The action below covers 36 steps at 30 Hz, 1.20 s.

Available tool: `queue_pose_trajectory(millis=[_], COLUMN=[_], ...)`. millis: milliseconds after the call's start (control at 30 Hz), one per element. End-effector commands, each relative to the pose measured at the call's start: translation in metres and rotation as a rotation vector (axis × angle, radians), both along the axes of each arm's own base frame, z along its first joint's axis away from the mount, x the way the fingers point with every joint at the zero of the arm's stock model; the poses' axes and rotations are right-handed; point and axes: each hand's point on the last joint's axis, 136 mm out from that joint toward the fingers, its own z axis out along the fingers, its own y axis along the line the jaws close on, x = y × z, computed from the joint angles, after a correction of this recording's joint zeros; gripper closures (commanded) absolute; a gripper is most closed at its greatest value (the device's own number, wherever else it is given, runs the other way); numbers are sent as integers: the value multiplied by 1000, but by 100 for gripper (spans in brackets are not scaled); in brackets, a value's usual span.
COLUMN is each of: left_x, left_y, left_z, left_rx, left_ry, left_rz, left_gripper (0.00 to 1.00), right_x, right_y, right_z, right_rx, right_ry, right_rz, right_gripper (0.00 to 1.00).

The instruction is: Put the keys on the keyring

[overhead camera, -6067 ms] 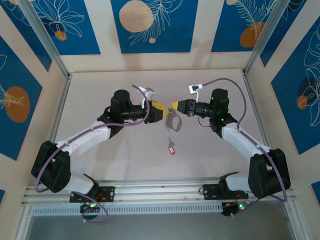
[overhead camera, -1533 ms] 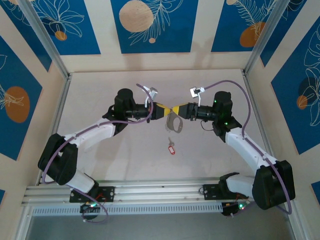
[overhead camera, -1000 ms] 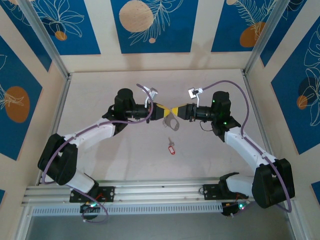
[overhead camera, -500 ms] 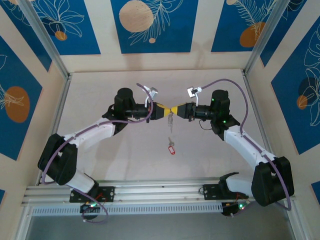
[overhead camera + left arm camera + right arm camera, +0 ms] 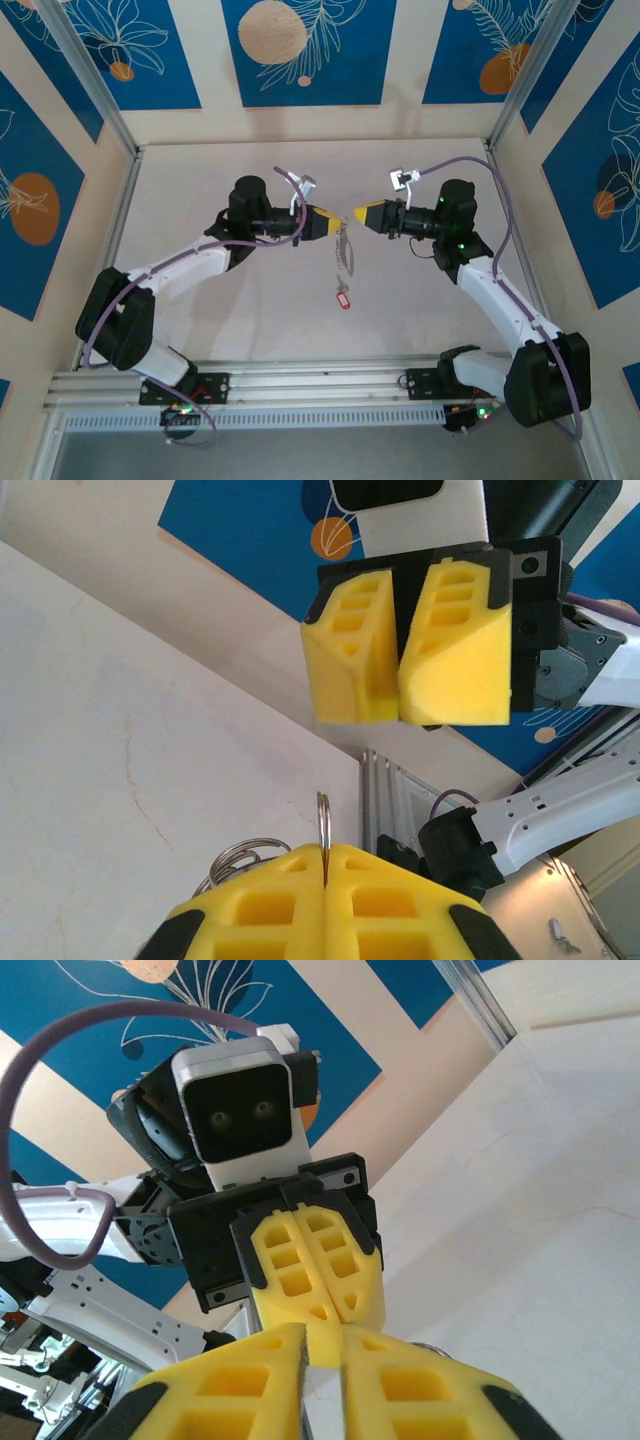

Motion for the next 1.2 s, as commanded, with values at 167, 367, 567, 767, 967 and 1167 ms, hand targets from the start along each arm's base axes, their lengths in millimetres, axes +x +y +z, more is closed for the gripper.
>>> queue_pose_trajectory(millis=[167,367,567,767,967,1167], left_x=[-7,-9,-9,-8,-8,-2], left_y=[-1,-2,-2,-2,-2,3], left_z=[32,34,34,35,33,36], left_rx=[-62,-67,-69,-69,-67,-68], left_ry=[-85,-88,-84,-84,-80,-88], left_rz=[-41,-48,-49,-48,-48,30], left_gripper=[100,100,100,100,100,90], right_x=[3,2,0,-2,-3,2], right_y=[3,11,20,23,22,17], right_z=[-13,-16,-18,-21,-20,-20], right_rx=[2,-1,-3,-7,-11,-15], right_ry=[39,40,43,48,44,48], right_rz=[21,48,79,90,84,42], right_gripper=[58,55,60,74,97,100])
